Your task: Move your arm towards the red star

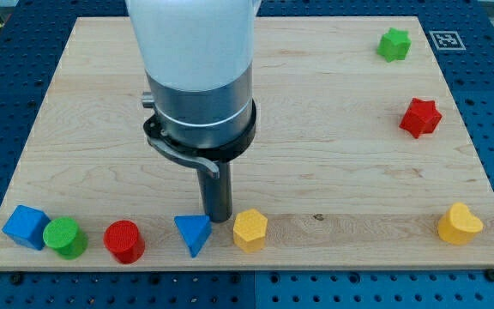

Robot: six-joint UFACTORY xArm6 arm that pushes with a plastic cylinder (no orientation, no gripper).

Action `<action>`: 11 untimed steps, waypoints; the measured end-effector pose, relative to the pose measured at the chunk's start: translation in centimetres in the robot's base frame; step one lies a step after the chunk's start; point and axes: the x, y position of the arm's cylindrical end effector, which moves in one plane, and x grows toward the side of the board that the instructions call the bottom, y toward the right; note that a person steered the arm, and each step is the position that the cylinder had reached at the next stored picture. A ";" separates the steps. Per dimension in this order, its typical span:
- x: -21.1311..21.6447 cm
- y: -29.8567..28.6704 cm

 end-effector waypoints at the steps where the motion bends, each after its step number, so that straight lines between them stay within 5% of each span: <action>1: -2.4 2.7; 11: -22.6 28.4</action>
